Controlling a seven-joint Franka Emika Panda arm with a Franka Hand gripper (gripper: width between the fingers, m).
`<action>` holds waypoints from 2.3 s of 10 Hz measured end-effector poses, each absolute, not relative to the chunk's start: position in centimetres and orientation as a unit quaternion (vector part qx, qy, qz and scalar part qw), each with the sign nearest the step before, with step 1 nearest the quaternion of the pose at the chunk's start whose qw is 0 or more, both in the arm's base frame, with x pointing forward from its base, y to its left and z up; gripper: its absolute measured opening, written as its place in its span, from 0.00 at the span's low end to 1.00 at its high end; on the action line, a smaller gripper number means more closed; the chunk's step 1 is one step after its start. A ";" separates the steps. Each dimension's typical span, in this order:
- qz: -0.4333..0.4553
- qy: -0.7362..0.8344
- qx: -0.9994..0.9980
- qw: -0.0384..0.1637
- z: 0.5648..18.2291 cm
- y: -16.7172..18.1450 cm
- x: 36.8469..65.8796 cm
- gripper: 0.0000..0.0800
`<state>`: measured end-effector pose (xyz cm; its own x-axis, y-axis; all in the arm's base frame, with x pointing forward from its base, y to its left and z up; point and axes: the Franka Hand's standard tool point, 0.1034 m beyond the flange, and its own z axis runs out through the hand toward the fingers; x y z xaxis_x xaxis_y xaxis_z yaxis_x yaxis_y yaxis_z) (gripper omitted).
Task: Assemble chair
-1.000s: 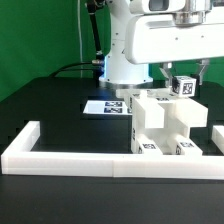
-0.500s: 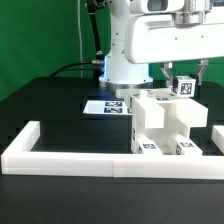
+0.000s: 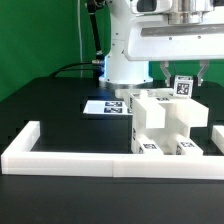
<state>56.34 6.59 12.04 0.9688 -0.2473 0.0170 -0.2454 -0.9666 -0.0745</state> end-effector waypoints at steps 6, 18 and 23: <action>0.006 0.491 -0.870 0.046 12.0 7.3 56.3 0.36; -0.003 0.297 -0.953 0.052 12.1 8.6 56.1 0.81; -0.013 0.101 -0.994 0.046 12.0 8.4 56.1 0.81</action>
Offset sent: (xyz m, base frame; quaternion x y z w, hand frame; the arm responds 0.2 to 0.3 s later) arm 0.0000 0.0000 0.0000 0.0000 0.0000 0.2571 0.9664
